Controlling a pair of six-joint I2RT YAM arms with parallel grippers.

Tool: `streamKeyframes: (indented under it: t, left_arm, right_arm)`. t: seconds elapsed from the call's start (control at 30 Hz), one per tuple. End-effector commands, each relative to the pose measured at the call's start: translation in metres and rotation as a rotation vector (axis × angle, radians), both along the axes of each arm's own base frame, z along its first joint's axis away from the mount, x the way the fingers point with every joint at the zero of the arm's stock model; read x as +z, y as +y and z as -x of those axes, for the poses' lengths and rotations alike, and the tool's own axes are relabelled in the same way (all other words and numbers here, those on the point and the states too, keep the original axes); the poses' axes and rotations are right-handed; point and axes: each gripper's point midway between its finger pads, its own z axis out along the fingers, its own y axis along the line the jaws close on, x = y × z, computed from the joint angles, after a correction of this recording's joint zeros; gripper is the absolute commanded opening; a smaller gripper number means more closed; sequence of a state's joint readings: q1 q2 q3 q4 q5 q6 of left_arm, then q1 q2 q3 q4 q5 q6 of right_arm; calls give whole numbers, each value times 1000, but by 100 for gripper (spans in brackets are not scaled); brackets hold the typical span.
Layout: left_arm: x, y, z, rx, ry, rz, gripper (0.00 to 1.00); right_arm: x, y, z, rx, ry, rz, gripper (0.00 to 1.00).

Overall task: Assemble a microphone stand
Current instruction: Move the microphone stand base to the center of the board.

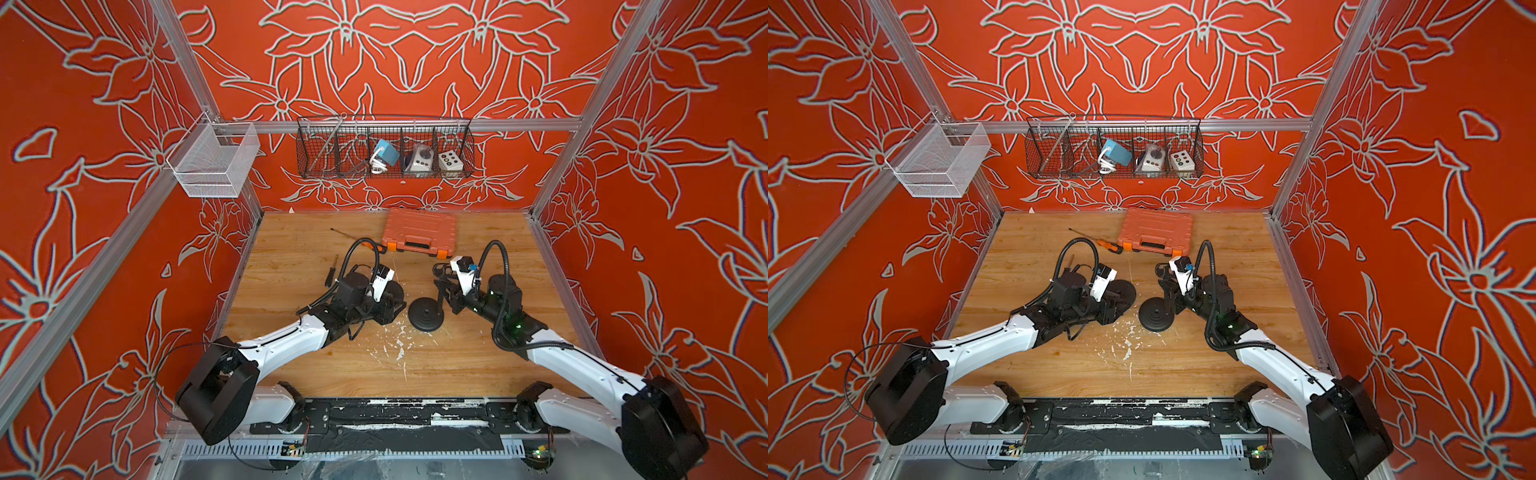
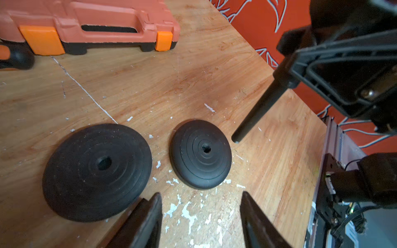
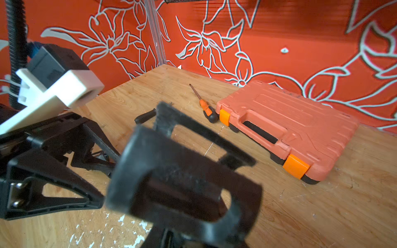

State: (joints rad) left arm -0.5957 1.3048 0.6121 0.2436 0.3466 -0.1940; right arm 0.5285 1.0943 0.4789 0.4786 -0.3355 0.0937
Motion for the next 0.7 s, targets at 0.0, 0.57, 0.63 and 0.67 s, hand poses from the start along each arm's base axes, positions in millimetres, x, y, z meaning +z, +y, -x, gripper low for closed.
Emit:
streamKeyframes:
  t: [0.0,0.57,0.63,0.67]
  left_arm:
    - [2,-7,6,-77,-74,8,56]
    - [-10,-4,13,-106,-108,-24,55]
    - [-12,-4,12,-105,-105,-23,55]
    - [-12,-4,12,-104,-104,-24,55]
  right_arm:
    - [26,14,3,76,-169,-78,0]
    - [-15,27,8,92,-208,-66,0]
    - [-21,24,6,79,-208,-49,0]
    - [-23,23,7,76,-206,-44,0]
